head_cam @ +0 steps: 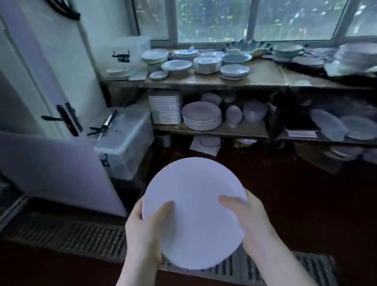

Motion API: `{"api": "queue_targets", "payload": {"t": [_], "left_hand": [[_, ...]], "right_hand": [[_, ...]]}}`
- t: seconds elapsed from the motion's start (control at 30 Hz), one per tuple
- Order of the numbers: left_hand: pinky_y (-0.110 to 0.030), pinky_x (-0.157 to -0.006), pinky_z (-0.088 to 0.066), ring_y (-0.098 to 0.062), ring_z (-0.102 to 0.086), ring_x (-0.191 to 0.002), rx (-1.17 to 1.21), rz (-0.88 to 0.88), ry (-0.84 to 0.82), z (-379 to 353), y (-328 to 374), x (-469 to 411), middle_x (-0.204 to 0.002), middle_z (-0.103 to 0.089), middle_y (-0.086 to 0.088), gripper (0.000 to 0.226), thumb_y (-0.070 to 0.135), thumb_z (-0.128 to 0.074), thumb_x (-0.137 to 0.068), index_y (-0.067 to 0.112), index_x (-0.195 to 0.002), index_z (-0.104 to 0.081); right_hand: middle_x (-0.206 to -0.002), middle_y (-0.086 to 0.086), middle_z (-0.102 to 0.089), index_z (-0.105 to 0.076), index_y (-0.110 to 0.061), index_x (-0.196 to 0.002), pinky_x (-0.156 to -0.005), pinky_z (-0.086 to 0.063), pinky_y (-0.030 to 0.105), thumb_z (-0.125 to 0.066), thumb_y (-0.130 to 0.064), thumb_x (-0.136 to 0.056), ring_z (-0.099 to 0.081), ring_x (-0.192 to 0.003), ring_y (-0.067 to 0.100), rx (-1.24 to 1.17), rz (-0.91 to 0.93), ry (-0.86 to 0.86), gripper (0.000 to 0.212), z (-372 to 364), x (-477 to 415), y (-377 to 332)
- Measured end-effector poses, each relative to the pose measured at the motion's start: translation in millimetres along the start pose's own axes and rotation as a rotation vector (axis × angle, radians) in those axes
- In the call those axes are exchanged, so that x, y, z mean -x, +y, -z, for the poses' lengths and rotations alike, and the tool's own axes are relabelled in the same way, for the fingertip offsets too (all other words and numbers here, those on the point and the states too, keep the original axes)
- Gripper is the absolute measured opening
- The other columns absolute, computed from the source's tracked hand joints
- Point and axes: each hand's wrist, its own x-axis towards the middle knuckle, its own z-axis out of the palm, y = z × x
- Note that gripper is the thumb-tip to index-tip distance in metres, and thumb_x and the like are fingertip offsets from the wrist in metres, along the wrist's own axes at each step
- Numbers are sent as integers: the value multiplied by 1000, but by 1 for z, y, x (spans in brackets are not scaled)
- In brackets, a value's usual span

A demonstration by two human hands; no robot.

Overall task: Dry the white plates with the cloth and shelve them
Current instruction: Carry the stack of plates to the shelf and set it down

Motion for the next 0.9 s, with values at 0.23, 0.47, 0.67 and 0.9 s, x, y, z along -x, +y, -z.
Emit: {"api": "queue_targets", "payload": {"t": [0.23,0.47,0.67,0.9], "left_hand": [[-48,-75,-61,-25,-71,-91,-16,38,-247,-130,11,-103,-96,-75,5,31,27,-81,-71,34,-100,-71],[-32,-58,-59,-17,-72,-81,-26,44,-352,-244,33,-216,-91,-75,5,27,14,-80,-77,28,-99,-70],[-45,-77,-61,-24,-72,-86,-39,83,-434,-349,38,-278,-95,-76,-3,28,11,-81,-76,22,-100,-71],[-40,-70,-61,-25,-73,-86,-13,79,-464,-493,35,-350,-96,-76,-2,32,8,-80,-77,22,-104,-70]], "right_hand": [[-94,6,-78,-70,-17,-107,-66,-57,38,-70,-9,-86,-74,-88,30,-61,40,276,23,45,-109,-48],[-92,6,-78,-70,-14,-104,-66,-61,40,-70,-7,-86,-74,-83,29,-80,112,395,19,63,-222,-101],[-99,20,-75,-67,-2,-107,-78,-60,52,-70,-1,-85,-71,-91,42,-166,131,494,22,102,-314,-144],[-96,18,-74,-66,-2,-104,-59,-60,36,-68,1,-85,-72,-80,33,-198,146,485,19,180,-450,-198]]}}
